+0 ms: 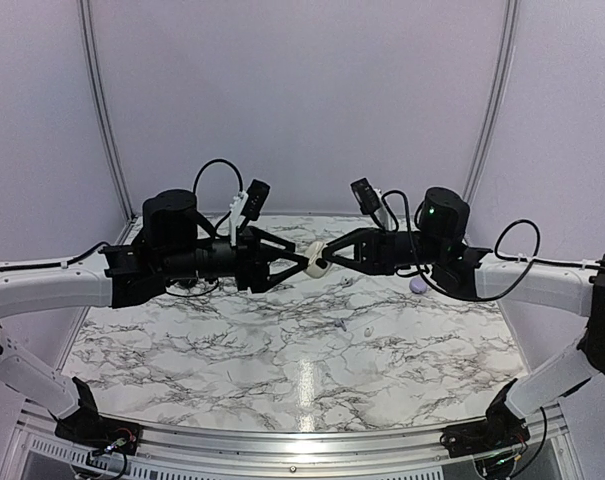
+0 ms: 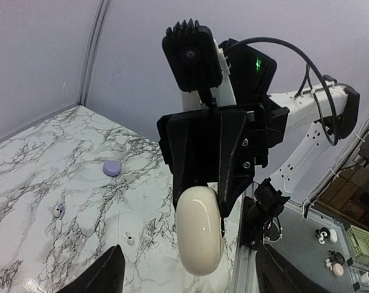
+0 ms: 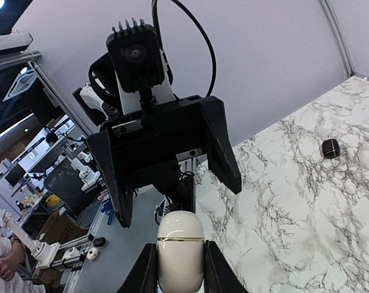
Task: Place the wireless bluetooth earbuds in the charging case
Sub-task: Pass from the right arm to the left
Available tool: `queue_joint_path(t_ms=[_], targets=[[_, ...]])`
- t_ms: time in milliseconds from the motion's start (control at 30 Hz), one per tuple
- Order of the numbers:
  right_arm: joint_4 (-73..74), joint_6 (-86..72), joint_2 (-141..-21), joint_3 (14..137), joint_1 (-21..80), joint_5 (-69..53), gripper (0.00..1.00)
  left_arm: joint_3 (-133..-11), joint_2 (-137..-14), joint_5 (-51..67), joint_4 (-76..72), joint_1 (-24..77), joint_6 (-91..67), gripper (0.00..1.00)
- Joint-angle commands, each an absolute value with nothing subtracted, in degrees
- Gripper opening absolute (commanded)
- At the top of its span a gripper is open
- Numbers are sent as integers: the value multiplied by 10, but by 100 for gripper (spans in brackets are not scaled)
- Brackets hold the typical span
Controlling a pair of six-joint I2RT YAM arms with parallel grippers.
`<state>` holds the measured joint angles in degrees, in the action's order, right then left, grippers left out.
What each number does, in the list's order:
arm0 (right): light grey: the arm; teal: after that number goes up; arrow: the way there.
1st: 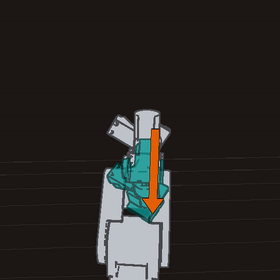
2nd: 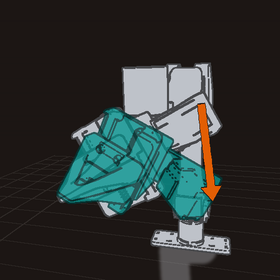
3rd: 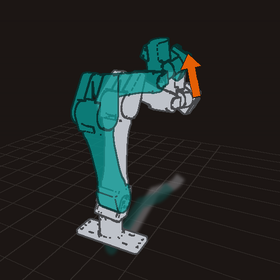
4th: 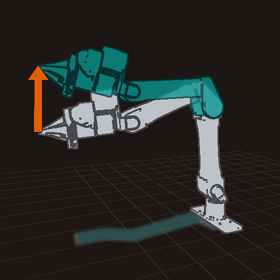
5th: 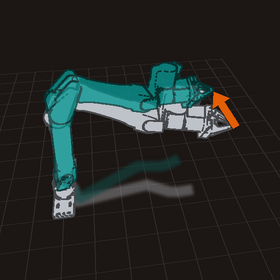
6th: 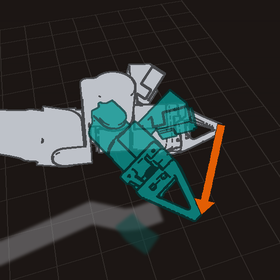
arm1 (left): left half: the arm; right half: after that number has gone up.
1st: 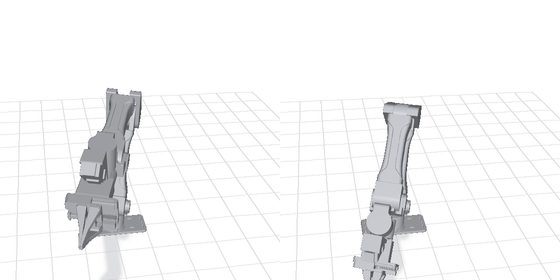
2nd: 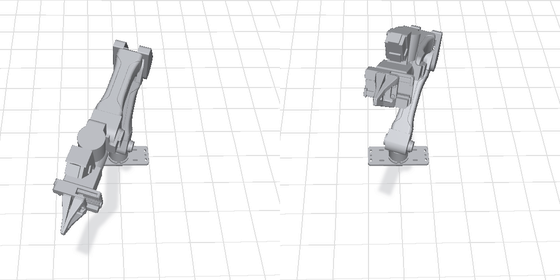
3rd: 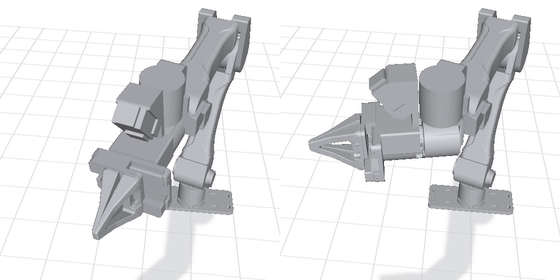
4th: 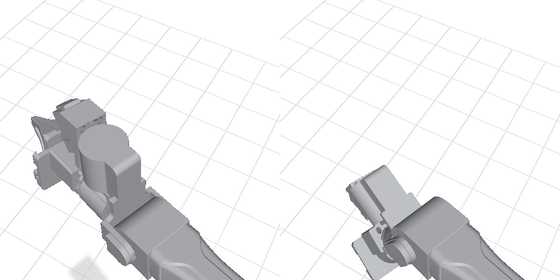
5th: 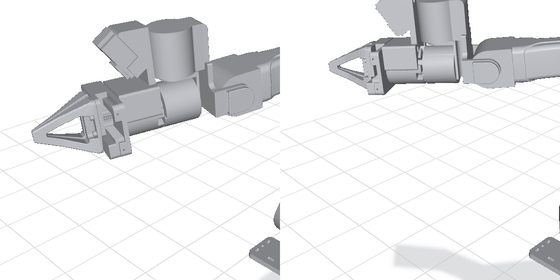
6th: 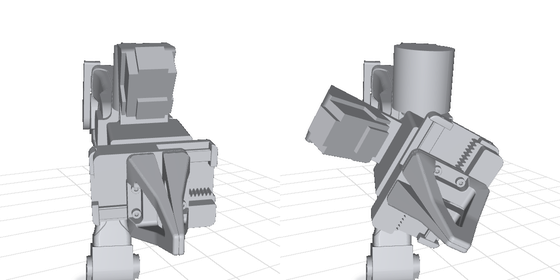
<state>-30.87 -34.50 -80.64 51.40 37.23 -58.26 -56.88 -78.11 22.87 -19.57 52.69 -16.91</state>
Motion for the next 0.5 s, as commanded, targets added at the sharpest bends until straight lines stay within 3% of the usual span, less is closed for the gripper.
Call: queue_joint_path(t_ms=[0, 467], targets=[[-257, -269, -788, 555, 389, -571, 0, -592, -796, 304, -230, 536, -173, 72], [-258, -267, -791, 560, 395, -580, 0, -599, -815, 329, -236, 540, -181, 34]])
